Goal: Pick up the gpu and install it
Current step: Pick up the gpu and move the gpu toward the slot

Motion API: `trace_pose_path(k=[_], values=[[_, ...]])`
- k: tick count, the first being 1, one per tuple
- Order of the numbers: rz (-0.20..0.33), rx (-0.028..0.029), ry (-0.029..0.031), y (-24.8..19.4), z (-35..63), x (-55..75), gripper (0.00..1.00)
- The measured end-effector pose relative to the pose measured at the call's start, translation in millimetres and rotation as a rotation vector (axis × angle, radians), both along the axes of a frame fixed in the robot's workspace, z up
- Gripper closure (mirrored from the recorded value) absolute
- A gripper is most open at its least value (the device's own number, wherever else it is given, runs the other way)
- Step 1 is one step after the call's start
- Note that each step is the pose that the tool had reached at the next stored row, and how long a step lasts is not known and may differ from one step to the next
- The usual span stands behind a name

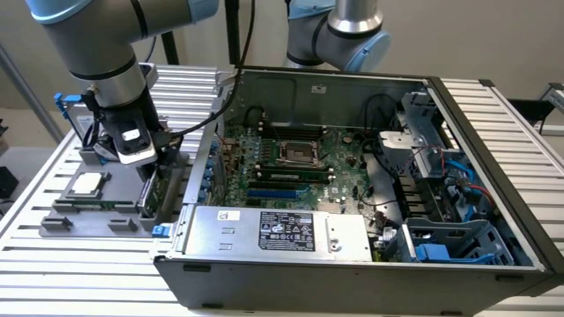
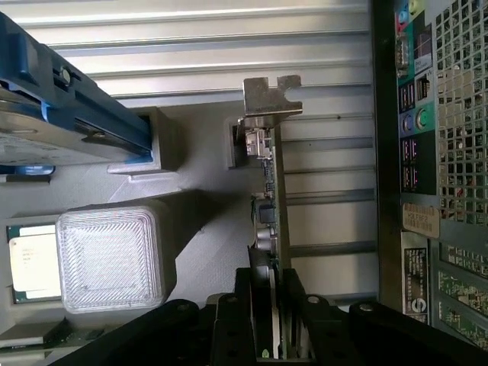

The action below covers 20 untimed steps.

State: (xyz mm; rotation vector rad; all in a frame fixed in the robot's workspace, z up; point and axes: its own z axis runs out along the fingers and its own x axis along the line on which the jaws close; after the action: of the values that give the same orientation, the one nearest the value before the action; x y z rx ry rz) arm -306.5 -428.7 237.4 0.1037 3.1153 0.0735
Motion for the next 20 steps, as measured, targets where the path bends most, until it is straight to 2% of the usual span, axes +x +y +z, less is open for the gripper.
trace_pose_path(k=[6,12,20], values=[[0.009,0.0,0.0,0.0,0.0,0.0,0.73],[0.056,0.0001,-0.0001,0.0,-0.1,0.0,0.73],[0.056,0.0001,0.0,0.0,-0.1,0.0,0.73]])
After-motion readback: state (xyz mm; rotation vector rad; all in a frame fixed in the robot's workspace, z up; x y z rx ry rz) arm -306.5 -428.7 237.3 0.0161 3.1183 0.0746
